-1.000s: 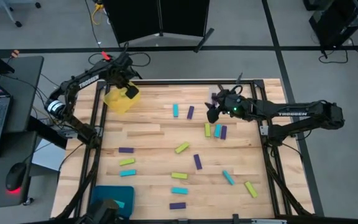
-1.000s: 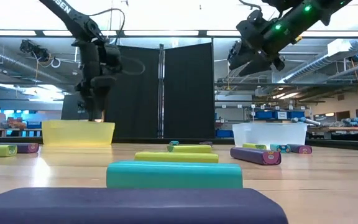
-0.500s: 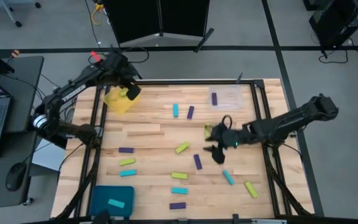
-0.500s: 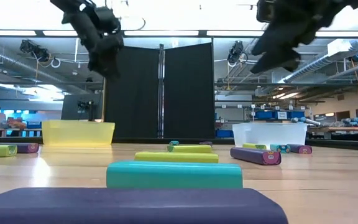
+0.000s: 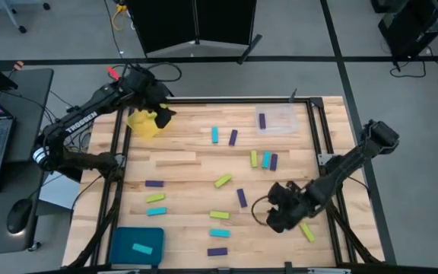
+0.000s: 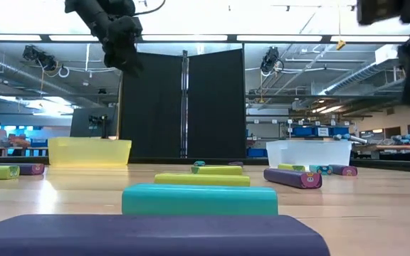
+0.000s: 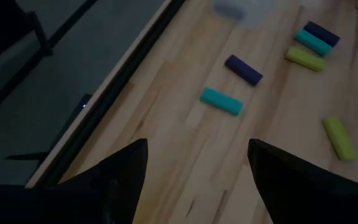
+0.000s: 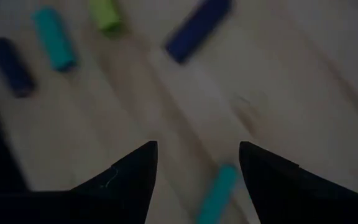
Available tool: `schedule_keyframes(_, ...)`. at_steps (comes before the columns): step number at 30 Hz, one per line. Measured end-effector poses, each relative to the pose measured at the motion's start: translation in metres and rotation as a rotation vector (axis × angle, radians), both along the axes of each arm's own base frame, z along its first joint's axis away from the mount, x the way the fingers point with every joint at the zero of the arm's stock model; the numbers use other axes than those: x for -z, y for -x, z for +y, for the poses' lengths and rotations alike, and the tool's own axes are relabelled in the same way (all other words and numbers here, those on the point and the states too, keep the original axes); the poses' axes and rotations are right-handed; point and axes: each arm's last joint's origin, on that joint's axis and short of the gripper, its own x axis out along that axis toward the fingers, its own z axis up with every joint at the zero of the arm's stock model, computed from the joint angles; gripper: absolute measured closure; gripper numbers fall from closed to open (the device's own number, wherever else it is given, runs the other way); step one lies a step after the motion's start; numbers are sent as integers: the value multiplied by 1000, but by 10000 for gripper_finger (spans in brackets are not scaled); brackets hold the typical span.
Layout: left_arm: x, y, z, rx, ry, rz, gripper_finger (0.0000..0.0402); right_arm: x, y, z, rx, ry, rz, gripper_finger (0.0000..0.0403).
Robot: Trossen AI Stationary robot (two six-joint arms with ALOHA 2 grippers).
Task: Sort blocks
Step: Put the light blue block into the blue bin
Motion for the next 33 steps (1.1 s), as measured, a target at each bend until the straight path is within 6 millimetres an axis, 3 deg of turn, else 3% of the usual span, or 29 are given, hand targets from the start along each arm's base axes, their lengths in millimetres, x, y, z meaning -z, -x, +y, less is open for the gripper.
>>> schedule_keyframes(3,0,-5,-5,30,0,1,117,-6,-3,13,62,61,65,164)
schedule_keyframes(8,-4,-2,-10,17,-28,-1,117,17,-14,29,106,67,199,145)
schedule_keyframes(11,-9,3,-14,15,-46,-19,117,30,-17,33,143,84,276,124)
schedule_keyframes(17,-21,14,-24,18,-88,-65,117,37,-17,35,179,100,313,90)
schedule_keyframes(33,-35,30,-37,12,-137,-124,117,60,-16,47,212,112,366,94)
